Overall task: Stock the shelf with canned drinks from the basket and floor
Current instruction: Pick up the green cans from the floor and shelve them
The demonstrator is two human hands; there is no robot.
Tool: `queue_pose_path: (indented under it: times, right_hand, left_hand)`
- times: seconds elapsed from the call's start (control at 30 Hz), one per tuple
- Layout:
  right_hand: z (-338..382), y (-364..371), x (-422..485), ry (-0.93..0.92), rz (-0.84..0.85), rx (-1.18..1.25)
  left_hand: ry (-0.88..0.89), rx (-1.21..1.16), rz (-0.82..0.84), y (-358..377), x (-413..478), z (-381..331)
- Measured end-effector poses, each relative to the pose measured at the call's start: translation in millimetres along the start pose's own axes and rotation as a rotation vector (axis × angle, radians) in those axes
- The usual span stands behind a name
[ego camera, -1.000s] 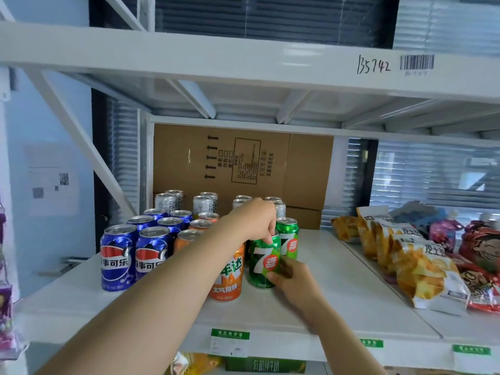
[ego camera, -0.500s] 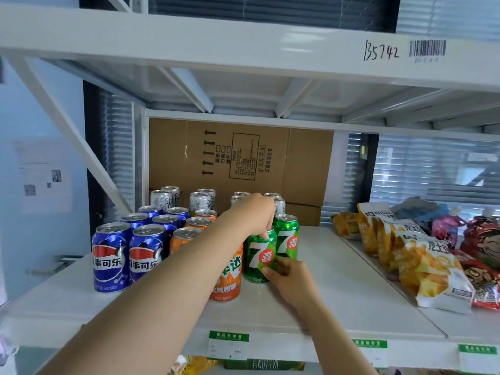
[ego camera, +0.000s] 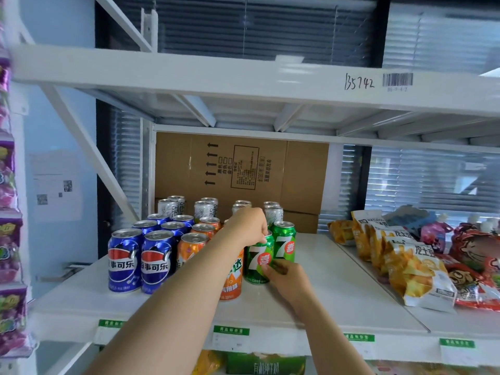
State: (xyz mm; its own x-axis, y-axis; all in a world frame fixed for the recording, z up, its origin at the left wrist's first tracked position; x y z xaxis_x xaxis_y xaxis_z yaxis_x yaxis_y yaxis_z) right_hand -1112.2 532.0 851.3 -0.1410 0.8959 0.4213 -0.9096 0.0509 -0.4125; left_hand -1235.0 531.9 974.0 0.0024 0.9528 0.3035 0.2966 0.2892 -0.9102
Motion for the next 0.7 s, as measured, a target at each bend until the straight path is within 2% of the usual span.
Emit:
queue_pose_path:
  times: [0.2,0.37,0.47,0.57,0.7]
  right_hand:
    - [29,-21,-12,0.076,-0.130,0.211]
    - [42,-39,-20,0.014,-0.219,0.260]
    - [62,-41,-28,-0.043,-0.267,0.329]
    - [81,-34,-37,-0.075,-0.286,0.469]
    - [104,-15,-61,-0.157,-0.219,0.568]
  left_hand:
    - [-0.083,-0.177,-0.041,-6,-19,5]
    - [-0.143,-0.495,-0.299,-14,-45,15]
    - [-0.110,-0.666,-0.450,-24,-66,19]
    - [-0.121,-0.829,-0.532,-35,-94,29]
    - [-0.169,-1.062,-0.581,-34,-136,53]
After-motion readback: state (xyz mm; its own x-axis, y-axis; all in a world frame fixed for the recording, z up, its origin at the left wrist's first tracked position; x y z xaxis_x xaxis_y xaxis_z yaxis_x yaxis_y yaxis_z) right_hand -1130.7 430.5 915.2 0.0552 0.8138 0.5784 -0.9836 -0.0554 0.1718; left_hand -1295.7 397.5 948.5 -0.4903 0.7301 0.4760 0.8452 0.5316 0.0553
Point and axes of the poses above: each hand's wrist, its own x-axis towards the middle knuckle, its own y-axis out of the palm, z = x × y, the point moved 4 cm from there along x, towards the middle knuckle, and after that the axes turned 13 degrees about -y, right-handed, at the moved point
